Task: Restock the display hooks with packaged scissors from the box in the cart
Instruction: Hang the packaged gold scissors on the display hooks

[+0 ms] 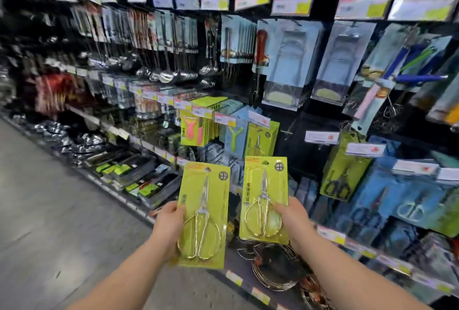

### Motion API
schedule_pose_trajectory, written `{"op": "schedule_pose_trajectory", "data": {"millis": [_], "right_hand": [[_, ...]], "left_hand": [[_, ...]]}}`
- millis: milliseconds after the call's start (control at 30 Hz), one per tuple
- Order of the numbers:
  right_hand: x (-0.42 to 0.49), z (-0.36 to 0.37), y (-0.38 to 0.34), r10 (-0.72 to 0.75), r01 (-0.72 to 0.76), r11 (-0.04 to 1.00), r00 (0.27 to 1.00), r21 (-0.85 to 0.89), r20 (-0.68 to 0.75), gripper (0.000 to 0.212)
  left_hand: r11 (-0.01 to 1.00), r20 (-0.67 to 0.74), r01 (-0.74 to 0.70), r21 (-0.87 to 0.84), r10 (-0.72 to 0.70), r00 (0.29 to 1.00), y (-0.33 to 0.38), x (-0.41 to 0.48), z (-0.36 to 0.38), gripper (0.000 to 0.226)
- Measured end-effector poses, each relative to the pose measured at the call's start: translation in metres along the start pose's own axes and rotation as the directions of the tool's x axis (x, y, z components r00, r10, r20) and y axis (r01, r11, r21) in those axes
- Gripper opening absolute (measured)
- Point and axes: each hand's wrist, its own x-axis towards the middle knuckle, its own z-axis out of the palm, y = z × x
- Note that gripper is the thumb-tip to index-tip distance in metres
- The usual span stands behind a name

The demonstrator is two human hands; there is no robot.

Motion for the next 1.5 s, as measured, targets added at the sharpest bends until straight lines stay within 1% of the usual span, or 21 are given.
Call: {"op": "schedule_pose_trajectory", "data": {"millis": [133, 300, 400, 533, 800, 900, 933, 1033, 1133, 1233, 1300, 1500], "right_hand": [[0.052, 0.016, -0.008, 0.019, -0.018, 1.000, 1.000, -0.020, 0.021, 0.012], [0.128, 0.029, -0.016, 0.069, -0.069, 0.997, 0.997, -0.029, 0.016, 0.020], [0.171, 0.036, -0.017, 0.069, -0.069, 0.997, 0.998, -0.043, 0.014, 0.024], [0.211, 0.045, -0.020, 0.094, -0.094, 0.995, 0.996, -0.037, 0.009, 0.021], [0.249, 0.054, -0.017, 0.139, -0.139, 0.990, 0.990, -0.006, -0.028, 0.036], [0.257, 0.058, -0.017, 0.144, -0.143, 0.990, 0.989, 0.005, -0.024, 0.051], [0.259, 0.059, -0.017, 0.151, -0.151, 0.988, 0.988, 0.015, -0.025, 0.053], [0.263, 0.061, -0.019, 0.169, -0.167, 0.985, 0.984, 0.032, -0.059, 0.048], [0.270, 0.065, -0.017, 0.186, -0.183, 0.982, 0.978, 0.040, -0.091, 0.050], [0.281, 0.068, -0.015, 0.175, -0.169, 0.983, 0.979, 0.071, -0.105, 0.046], [0.289, 0.069, -0.015, 0.157, -0.147, 0.986, 0.977, 0.075, -0.141, 0.044], [0.311, 0.076, -0.011, 0.117, -0.113, 0.993, 0.967, 0.031, -0.226, 0.052]], "left_hand": [[1.000, -0.007, -0.010, 0.005, 0.010, 1.000, 0.019, 0.040, 0.009, 0.016], [0.999, 0.027, -0.007, 0.037, 0.006, 1.000, 0.044, 0.097, 0.034, 0.015], [0.999, 0.040, -0.008, 0.052, 0.006, 0.999, 0.054, 0.130, 0.051, 0.015], [0.997, 0.024, 0.022, 0.080, -0.024, 0.999, 0.059, 0.164, 0.068, 0.015], [0.996, 0.075, 0.076, 0.050, -0.080, 0.994, 0.061, 0.205, 0.094, 0.016], [0.995, 0.108, 0.085, 0.051, -0.090, 0.990, 0.061, 0.216, 0.101, 0.019], [0.994, 0.114, 0.090, 0.063, -0.097, 0.989, 0.062, 0.219, 0.102, 0.019], [0.993, 0.139, 0.083, 0.080, -0.093, 0.986, 0.064, 0.229, 0.105, 0.018], [0.994, 0.167, 0.083, 0.073, -0.094, 0.981, 0.065, 0.242, 0.104, 0.018], [0.994, 0.192, 0.077, 0.078, -0.091, 0.977, 0.066, 0.254, 0.102, 0.019], [0.995, 0.210, 0.061, 0.080, -0.077, 0.975, 0.066, 0.262, 0.100, 0.019], [0.997, 0.269, 0.030, 0.074, -0.049, 0.962, 0.059, 0.285, 0.102, 0.018]]}}
